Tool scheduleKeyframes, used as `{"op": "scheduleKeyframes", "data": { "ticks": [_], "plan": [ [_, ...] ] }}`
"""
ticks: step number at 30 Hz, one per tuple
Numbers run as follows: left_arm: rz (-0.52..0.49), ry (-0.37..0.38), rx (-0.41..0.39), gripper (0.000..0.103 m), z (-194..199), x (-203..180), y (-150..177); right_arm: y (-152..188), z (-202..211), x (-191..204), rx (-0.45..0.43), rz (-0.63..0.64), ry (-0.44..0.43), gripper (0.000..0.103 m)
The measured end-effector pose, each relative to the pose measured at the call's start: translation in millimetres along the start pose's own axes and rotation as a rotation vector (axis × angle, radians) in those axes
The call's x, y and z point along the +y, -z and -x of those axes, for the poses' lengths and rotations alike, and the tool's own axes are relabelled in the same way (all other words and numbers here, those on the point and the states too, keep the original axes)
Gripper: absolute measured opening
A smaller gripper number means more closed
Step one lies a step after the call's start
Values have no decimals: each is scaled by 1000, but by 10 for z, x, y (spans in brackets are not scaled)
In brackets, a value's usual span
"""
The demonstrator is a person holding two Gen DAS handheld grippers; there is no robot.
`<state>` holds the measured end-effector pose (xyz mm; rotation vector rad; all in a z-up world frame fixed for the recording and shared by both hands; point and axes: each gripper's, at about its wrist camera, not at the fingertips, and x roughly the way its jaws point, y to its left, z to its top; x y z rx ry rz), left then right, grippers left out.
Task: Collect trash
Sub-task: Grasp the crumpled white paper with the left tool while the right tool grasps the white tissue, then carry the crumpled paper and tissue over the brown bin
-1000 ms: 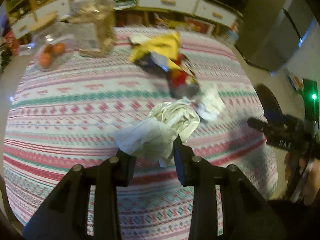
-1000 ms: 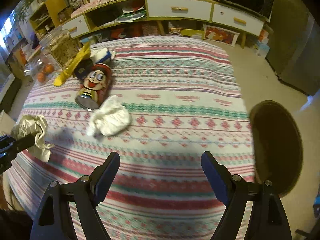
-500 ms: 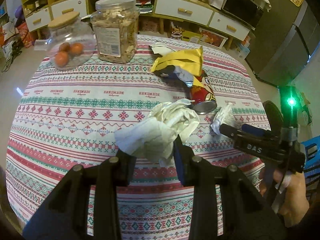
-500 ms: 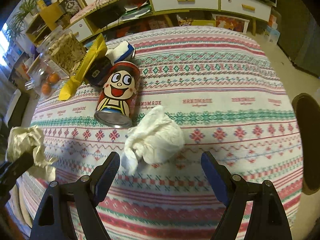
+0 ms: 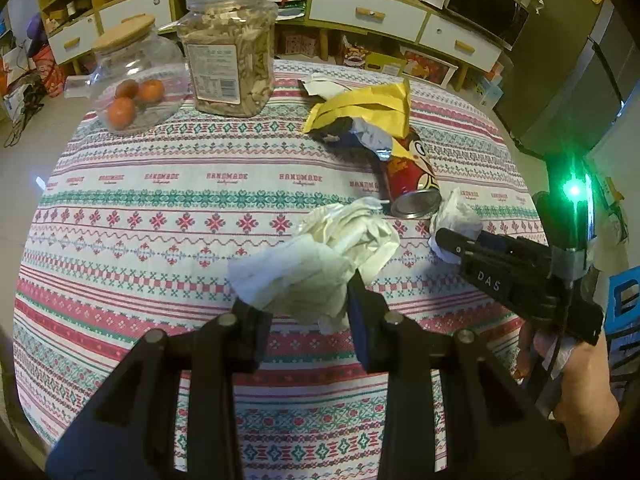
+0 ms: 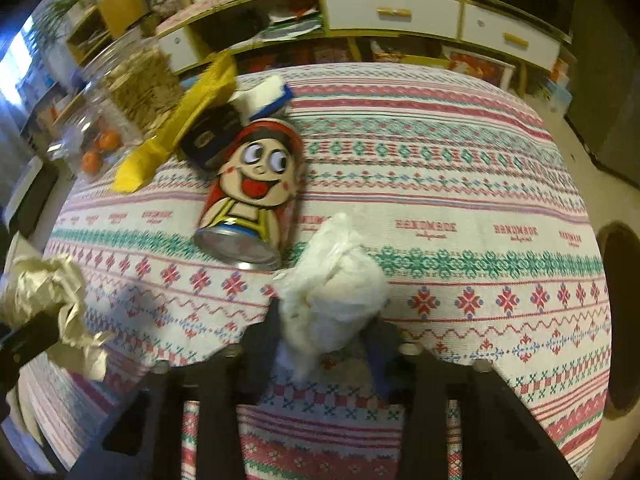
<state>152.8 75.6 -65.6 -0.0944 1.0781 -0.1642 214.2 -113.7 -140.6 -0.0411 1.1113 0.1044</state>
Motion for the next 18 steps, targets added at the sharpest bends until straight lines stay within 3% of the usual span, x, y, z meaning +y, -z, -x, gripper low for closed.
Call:
{"op": "scheduleKeyframes", "data": {
  "ticks": [8,18],
  "plan": [
    [-5,16,-6,36,16,-125,-5,74,227,-96,-28,34,6,29],
    [-51,36,-8,36,-22,-435,-47,140,535,-500,-60,9,50,29]
  ]
}}
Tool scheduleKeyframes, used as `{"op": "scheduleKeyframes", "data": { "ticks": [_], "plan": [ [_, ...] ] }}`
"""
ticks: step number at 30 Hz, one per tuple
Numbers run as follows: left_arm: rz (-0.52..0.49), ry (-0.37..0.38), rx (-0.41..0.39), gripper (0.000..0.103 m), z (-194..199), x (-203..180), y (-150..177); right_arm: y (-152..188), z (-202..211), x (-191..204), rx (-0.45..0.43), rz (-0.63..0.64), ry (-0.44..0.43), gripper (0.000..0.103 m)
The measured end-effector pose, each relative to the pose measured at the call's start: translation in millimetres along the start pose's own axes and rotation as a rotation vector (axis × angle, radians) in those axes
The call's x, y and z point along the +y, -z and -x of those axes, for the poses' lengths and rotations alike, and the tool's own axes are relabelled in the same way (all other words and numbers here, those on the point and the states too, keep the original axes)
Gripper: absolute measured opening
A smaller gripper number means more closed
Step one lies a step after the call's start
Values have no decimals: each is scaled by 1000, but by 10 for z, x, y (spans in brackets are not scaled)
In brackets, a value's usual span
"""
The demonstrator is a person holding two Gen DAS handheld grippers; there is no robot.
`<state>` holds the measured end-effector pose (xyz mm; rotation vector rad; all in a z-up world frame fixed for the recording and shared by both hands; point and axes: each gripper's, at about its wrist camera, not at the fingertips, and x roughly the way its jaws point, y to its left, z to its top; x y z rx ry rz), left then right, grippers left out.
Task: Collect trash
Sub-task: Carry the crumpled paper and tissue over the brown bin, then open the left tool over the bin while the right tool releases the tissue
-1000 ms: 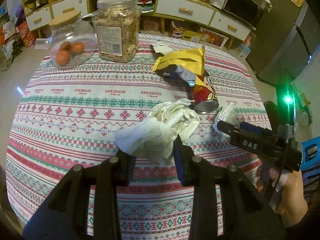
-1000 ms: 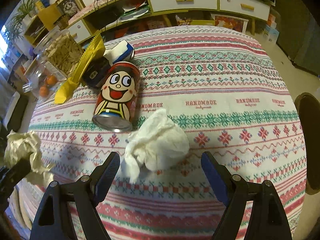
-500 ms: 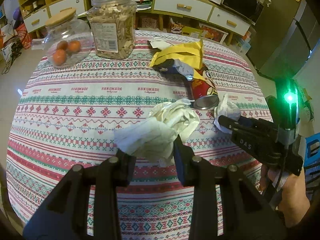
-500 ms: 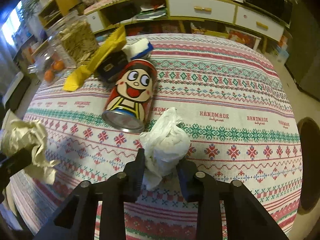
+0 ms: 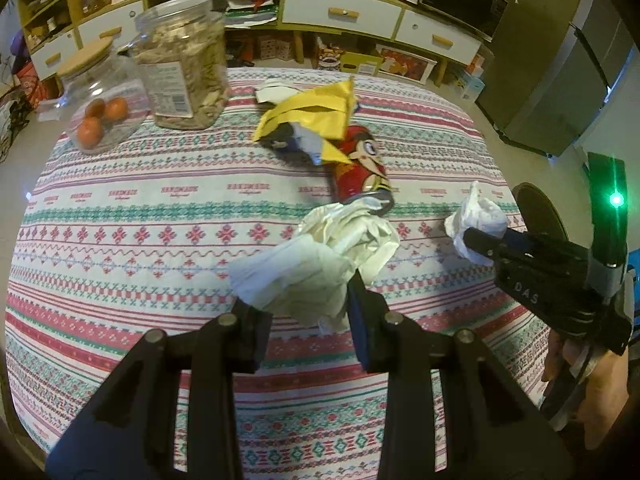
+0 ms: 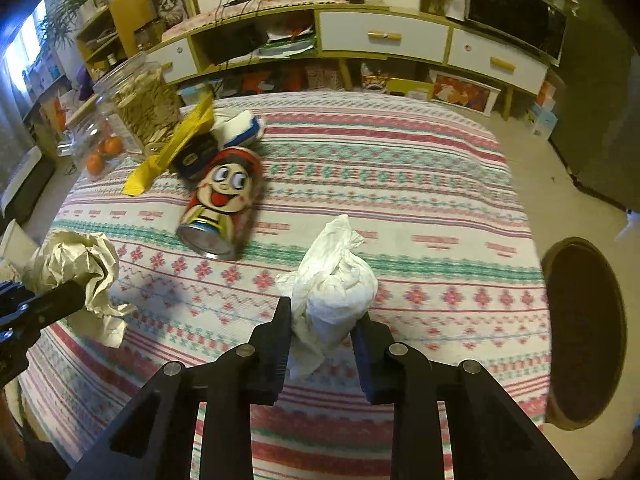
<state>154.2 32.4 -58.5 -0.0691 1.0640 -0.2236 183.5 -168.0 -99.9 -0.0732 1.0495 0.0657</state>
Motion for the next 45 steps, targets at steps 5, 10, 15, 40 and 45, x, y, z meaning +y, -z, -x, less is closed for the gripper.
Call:
{"op": "scheduleKeyframes", "data": {
  "ticks": [5,10,15,40,45],
  "plan": [
    [-18,15,-2,36,-33,-198,-37,39,127,-302,-12,-34,21,29],
    [-41,45,0,36,-87,-450,-73,85,241,-568,-18,-66,42,29],
    [-70,82,1,36,-159,-758,-114,195,382,-892,-24,-98,69,29],
    [-354,235,40,36,-700,-2799,-32,1150,904,-2793,3,-340,252,29],
    [-367,266,51,36,-845,-3171,-39,1224,962,-2968,-1,-370,261,29]
  ]
}}
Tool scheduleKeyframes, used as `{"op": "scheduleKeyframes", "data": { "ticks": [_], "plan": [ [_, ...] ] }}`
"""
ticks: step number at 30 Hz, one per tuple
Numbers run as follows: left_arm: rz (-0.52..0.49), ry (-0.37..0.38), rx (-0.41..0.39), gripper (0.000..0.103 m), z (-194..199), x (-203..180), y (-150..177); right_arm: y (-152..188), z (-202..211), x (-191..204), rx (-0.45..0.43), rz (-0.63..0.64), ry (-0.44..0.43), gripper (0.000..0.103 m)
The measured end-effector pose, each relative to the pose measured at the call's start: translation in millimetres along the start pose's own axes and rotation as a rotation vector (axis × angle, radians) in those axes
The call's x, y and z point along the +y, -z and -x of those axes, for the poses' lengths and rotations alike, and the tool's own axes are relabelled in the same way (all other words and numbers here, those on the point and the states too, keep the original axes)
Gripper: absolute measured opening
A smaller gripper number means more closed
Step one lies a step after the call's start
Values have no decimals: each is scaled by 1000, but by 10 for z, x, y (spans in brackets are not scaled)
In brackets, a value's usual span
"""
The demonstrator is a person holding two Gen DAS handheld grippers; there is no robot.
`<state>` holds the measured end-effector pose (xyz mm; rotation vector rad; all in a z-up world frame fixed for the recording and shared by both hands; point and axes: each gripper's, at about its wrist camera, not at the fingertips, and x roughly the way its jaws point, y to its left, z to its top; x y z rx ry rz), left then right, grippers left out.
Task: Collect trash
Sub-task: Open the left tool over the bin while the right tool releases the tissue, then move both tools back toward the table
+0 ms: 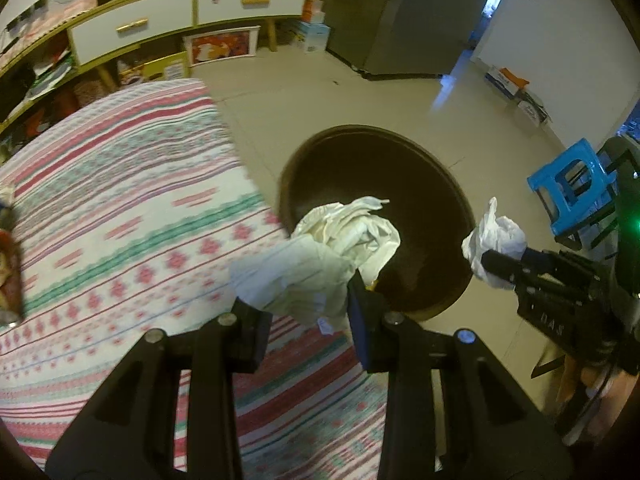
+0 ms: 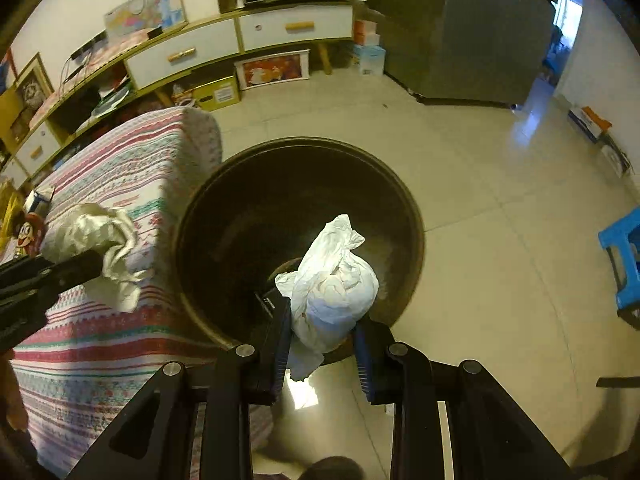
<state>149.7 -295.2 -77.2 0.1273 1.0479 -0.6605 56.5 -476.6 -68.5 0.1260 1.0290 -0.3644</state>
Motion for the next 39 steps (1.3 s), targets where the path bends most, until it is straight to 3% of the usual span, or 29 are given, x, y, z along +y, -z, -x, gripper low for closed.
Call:
{"op": "scheduleKeyframes", "data": {
  "ticks": [5,7,9,11,28,31,32,39],
  "plan": [
    [-30,20,-22,40,-131,-163,-99,-50,5,-132,-8,-31,-2,29],
    [-35,6,-42,51,-142,-186,-124,-55,6,-182,-8,-38,-2,30],
    [-33,-18,-54,75,-143,-193,-141,-53,-7,-210,-8,-41,1,30],
    [-28,-43,-62,79,-127,-181,-147,-42,-22,-235,-5,-42,4,30],
    [-14,-84,-26,85,169,231,126,-81,-101,-92,-7,-23,18,32],
    [-11,-101,-23,85,254,314,187,-85,-76,-56,-20,-40,20,65],
    [-8,-108,-22,85,293,350,207,-86,-65,-45,-24,-44,14,70],
    [9,-133,-28,85,499,556,273,-101,-14,98,-23,-32,-3,72]
  ]
}}
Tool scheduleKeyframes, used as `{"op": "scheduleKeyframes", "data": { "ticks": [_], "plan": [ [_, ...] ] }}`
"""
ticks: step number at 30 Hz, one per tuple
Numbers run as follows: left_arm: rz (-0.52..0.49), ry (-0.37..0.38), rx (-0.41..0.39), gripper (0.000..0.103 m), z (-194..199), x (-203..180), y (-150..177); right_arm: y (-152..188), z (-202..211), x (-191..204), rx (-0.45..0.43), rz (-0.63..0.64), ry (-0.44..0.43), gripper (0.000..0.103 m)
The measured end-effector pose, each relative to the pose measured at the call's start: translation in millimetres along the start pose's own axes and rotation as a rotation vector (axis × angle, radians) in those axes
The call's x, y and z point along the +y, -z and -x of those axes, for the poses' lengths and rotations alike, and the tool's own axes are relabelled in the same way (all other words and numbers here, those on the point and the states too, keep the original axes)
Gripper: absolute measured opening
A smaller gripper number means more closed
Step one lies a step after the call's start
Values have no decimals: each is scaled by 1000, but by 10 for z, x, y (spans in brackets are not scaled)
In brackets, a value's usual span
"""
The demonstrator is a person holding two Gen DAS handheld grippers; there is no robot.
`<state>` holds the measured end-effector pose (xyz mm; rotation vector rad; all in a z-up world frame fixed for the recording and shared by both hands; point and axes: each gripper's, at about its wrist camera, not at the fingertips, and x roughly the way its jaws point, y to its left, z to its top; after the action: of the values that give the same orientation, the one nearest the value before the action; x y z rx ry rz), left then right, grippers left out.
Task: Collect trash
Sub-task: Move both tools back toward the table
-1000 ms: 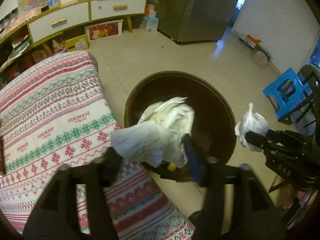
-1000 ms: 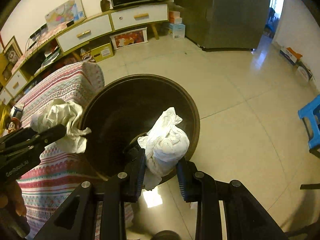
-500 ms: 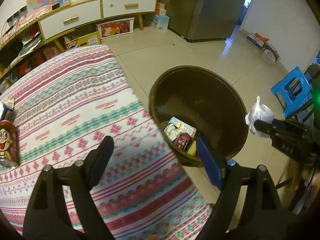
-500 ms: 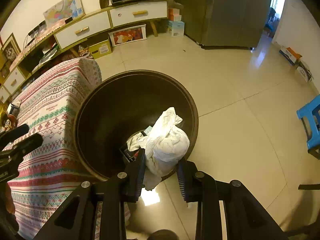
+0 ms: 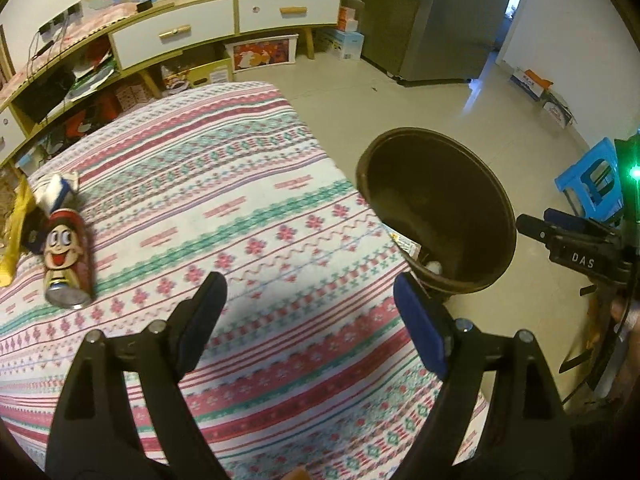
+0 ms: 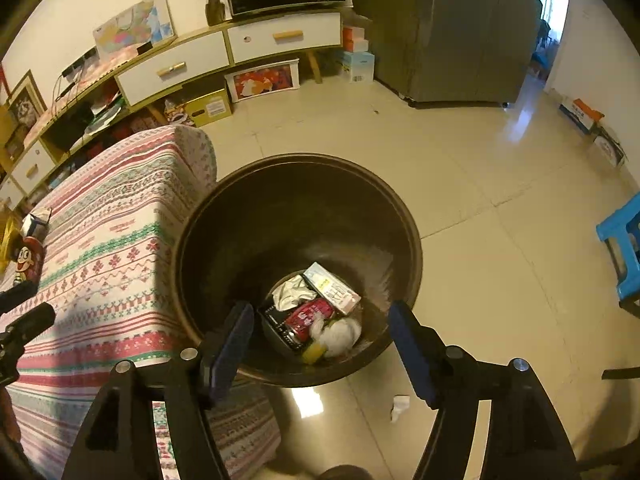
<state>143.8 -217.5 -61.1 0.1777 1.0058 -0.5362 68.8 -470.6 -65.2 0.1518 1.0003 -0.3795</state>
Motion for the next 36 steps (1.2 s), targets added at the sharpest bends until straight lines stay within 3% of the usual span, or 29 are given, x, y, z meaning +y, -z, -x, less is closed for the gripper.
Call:
{"op": "scheduleKeyframes", "data": {
  "ticks": [10,13,14,20,36],
  "plan": [
    [65,-5,-13,86,222,380,56,16,82,230,-6,-12,-6,73],
    [96,-10,-2,96,263,523,90,21,86,366,-5,19,-1,75],
    [101,-12,-7,99,290,571,108,20,86,410,-5,27,4,80],
    [116,-60,-41,102,451,793,188,-23,81,737,-16,84,13,88],
    [354,-152,-86,103,751,1793,253,-80,6,1603,-11,225,-26,92]
  ]
}}
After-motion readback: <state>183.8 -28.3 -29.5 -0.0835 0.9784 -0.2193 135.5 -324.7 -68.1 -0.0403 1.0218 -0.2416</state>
